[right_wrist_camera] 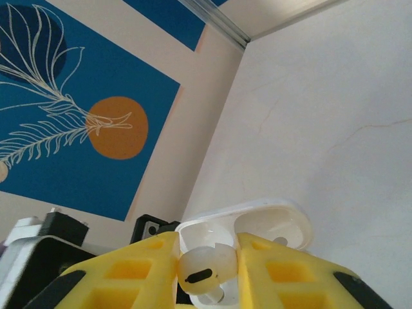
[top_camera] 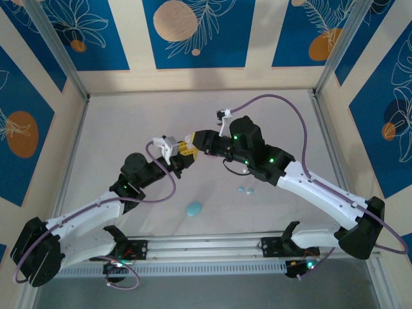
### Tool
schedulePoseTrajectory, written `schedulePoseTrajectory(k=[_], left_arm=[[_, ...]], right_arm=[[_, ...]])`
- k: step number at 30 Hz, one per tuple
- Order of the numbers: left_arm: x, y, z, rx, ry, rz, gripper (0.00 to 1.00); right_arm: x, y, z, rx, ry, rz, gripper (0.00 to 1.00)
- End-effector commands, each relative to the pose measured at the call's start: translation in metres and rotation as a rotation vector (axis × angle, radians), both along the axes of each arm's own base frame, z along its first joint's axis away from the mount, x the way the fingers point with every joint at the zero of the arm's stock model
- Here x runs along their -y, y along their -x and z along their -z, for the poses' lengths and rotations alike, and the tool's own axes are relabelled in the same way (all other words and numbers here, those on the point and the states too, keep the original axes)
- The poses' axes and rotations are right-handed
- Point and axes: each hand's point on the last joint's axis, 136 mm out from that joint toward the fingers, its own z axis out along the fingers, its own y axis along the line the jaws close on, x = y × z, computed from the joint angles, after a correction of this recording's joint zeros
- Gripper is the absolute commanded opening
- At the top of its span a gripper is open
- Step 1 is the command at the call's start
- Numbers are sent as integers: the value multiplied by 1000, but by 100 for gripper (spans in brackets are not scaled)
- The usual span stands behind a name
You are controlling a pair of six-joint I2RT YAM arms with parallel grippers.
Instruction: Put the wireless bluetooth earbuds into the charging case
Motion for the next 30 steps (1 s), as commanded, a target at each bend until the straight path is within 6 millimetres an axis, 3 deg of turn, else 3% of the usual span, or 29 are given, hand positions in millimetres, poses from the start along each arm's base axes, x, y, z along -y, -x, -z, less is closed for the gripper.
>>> schedulePoseTrajectory(k=[1,18,30], left_arm=[[1,3,-16,55,35,-2,21],[-10,-3,-29,77,78,-73,21],[-7,3,-32,87,80,-39,21]], right_arm=[[-3,-4,-14,50,8,27,28],[-14,13,8,45,226,-26,31],[-22,10,7,79,336,-21,34]])
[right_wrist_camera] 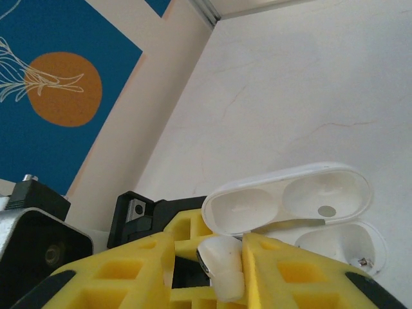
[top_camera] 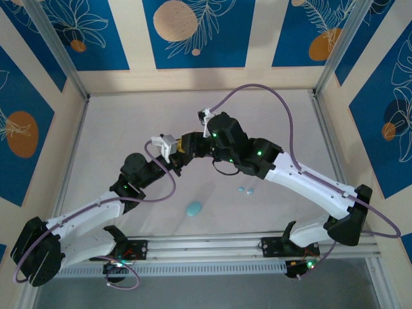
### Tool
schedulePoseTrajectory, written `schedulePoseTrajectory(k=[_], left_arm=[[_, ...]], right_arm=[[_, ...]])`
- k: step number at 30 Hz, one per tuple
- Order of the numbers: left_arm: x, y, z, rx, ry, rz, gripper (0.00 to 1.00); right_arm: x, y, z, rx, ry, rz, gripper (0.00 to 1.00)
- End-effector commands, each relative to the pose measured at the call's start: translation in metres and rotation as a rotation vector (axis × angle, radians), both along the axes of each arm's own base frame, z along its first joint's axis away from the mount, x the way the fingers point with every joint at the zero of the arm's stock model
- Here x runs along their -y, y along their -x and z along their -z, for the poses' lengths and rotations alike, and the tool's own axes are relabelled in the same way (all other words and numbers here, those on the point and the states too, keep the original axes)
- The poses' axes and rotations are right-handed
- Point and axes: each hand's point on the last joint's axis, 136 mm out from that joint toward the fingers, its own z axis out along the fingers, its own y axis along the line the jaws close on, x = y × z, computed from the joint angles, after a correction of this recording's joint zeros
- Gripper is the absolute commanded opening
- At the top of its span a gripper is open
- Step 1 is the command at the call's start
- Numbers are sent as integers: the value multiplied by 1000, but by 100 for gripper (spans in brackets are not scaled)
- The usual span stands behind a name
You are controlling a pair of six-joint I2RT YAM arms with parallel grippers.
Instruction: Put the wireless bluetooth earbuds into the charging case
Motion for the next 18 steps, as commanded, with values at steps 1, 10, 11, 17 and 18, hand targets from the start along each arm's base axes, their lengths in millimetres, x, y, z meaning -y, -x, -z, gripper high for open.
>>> schedulePoseTrajectory(k=[1,10,11,17,18], left_arm=[[-1,12,-29,87,64,25,21],[-2,16,-31,96,66,38,21],[-1,17,-31,98,65,44,21],[1,21,-33,107,62,68,21],[0,21,-33,106,61,69,21]], right_arm=[[3,0,7,18,76,14,34],[12,-5,4,40,106,36,34],[14,-6,3,41,106,35,34],[24,-7,-1,37,96,21,37],[26,-7,-3,39,95,21,38]])
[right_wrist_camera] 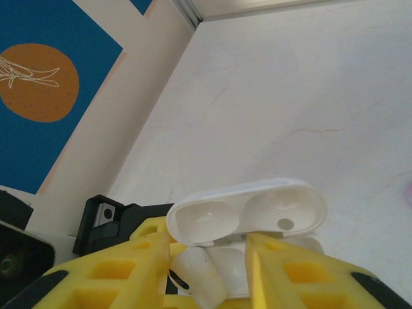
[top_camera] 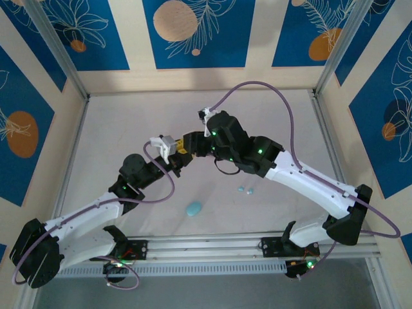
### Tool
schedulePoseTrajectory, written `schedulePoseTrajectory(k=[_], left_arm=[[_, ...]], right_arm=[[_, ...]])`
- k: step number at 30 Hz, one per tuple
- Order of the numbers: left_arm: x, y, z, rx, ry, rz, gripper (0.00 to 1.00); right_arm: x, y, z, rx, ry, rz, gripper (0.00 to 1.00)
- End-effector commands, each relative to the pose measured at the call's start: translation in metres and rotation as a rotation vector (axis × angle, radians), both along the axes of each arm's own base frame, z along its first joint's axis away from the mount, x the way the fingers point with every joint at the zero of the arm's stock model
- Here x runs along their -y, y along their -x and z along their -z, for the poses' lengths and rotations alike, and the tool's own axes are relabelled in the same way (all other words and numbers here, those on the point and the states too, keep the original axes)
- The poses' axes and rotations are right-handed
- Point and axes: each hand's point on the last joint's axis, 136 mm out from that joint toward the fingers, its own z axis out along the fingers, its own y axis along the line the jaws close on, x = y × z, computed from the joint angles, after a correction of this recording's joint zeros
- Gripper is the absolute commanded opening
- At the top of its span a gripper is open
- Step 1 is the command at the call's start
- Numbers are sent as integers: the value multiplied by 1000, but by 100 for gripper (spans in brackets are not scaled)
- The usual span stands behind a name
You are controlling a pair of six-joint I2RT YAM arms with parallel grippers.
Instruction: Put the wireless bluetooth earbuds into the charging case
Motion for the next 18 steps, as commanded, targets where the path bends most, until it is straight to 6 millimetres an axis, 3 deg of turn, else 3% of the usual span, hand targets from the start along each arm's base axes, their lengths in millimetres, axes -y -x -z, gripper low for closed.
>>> schedulePoseTrajectory(k=[1,12,18], left_arm=[[1,17,-30,94,57,53,21],[-1,20,-32,99,58,58,22],[1,21,-32,99,55,69,22]], right_arm=[[14,1,-5,7,22,-4,38],[5,16,-13,-1,-15,-187,40],[1,19,-7,-29,36,-254,38]])
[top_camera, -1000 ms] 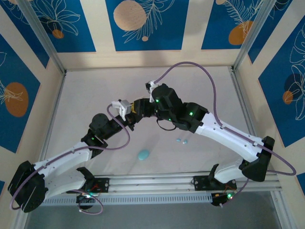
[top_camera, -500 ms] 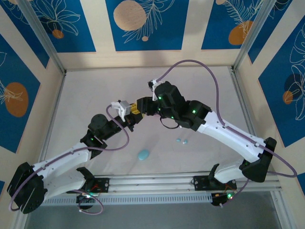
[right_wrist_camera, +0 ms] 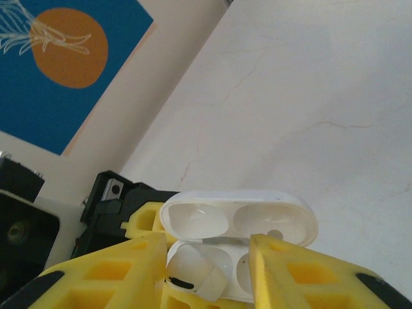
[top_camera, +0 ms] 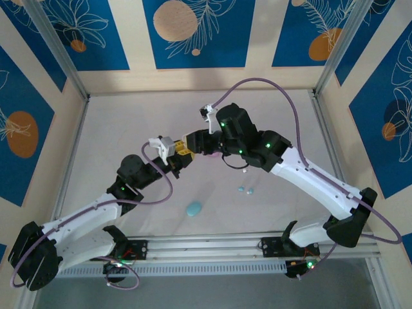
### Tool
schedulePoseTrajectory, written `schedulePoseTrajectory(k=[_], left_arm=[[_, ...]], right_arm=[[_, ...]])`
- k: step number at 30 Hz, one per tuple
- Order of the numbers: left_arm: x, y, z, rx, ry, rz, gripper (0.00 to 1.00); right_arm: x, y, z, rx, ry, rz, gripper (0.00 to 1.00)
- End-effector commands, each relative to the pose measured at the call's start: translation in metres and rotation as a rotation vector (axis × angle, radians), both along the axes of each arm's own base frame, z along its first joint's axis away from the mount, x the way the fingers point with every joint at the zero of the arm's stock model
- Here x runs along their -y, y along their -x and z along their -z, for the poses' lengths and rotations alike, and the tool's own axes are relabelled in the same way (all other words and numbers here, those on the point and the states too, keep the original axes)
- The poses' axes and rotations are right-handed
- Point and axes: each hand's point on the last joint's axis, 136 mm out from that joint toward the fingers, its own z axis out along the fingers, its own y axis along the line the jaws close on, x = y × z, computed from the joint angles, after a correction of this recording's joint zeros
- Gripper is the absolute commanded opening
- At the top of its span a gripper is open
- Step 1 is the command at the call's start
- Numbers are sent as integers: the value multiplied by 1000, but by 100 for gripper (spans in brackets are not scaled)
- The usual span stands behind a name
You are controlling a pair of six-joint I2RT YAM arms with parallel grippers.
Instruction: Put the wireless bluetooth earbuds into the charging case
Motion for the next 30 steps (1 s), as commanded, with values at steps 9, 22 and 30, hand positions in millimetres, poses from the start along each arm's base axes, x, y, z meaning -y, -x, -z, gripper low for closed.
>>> schedulePoseTrajectory(k=[9,22,30], left_arm=[[2,13,-24,76,46,46,23],[2,13,-24,75,45,45,23],[1,14,-24,75,41,40,23]], right_arm=[[-12,9,2,-26,51,-132,37],[7,3,-17,36,30,-60,48],[23,9,-30,63,-17,-47,47]])
